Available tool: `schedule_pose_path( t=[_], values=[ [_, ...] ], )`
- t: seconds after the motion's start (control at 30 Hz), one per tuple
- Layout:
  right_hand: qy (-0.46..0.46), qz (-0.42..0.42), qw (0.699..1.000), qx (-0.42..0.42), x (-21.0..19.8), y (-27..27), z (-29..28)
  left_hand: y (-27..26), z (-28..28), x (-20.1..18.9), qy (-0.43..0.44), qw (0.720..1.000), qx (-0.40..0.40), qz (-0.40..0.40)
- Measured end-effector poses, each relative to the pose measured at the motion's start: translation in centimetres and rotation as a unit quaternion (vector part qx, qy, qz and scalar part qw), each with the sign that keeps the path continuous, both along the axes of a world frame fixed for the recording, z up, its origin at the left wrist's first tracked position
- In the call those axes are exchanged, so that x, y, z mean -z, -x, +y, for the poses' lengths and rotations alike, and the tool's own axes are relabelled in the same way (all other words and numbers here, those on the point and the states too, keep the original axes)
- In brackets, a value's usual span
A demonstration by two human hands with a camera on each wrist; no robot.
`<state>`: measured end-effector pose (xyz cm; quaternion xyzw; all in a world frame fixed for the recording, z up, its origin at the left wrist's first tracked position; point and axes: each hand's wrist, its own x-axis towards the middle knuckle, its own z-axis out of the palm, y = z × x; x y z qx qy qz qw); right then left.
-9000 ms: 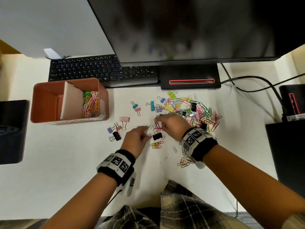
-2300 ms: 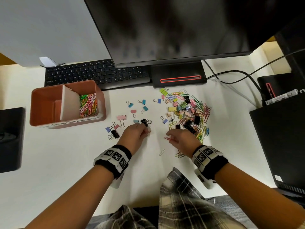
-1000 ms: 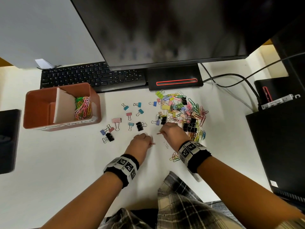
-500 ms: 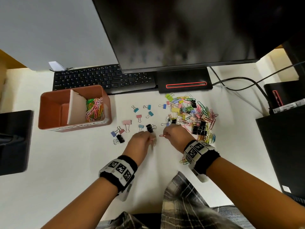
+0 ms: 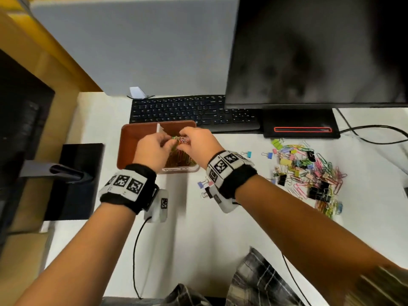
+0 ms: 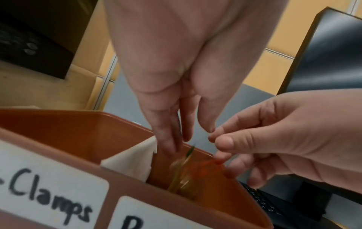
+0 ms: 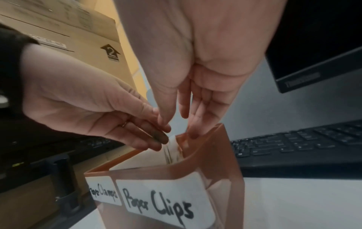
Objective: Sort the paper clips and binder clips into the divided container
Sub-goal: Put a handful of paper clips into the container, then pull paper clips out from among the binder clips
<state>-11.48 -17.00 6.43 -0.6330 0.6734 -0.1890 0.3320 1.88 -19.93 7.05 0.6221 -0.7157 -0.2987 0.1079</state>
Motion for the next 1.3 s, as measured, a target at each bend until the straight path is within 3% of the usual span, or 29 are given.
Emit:
schedule_pose_path(
  t=[0.07, 0.17, 0.3, 0.43, 0.5, 0.7, 0.87, 1.03, 1.3],
  values=[
    [0.016, -0.002, 1.000, 0.019, 0.5, 0.8, 0.7, 0.2, 0.1, -0.1, 0.016, 0.999, 0.030, -0.003],
    [0.050, 0.003, 0.998, 0.048, 1.6, 4.3, 3.7, 1.6, 1.2, -0.4, 0.036, 0.995, 0.063, 0.063],
    [0.035, 0.068, 0.989, 0.126, 3.8, 12.7, 8.9, 6.0, 3.8, 0.6, 0.020, 0.982, 0.137, 0.125],
    [-0.008, 0.137, 0.961, 0.242, 5.5, 21.8, 12.5, 12.4, 6.7, 2.8, -0.010, 0.969, 0.208, 0.131],
    [-0.030, 0.140, 0.958, 0.250, 6.1, 24.7, 13.3, 15.5, 7.6, 4.1, -0.021, 0.965, 0.234, 0.117],
    [-0.080, 0.114, 0.975, 0.174, 7.9, 29.4, 12.8, 24.0, 8.2, 8.0, -0.061, 0.958, 0.278, 0.017],
    [-0.105, 0.114, 0.982, 0.106, 10.0, 29.9, 12.0, 26.9, 7.7, 10.3, -0.051, 0.950, 0.301, -0.069],
    [-0.074, 0.080, 0.992, 0.063, 10.3, 28.4, 13.7, 26.0, 8.5, 10.5, -0.012, 0.947, 0.314, -0.072],
    [-0.033, 0.033, 0.999, -0.011, 11.0, 26.0, 19.7, 20.1, 10.7, 10.0, -0.021, 0.937, 0.341, -0.068]
  ],
)
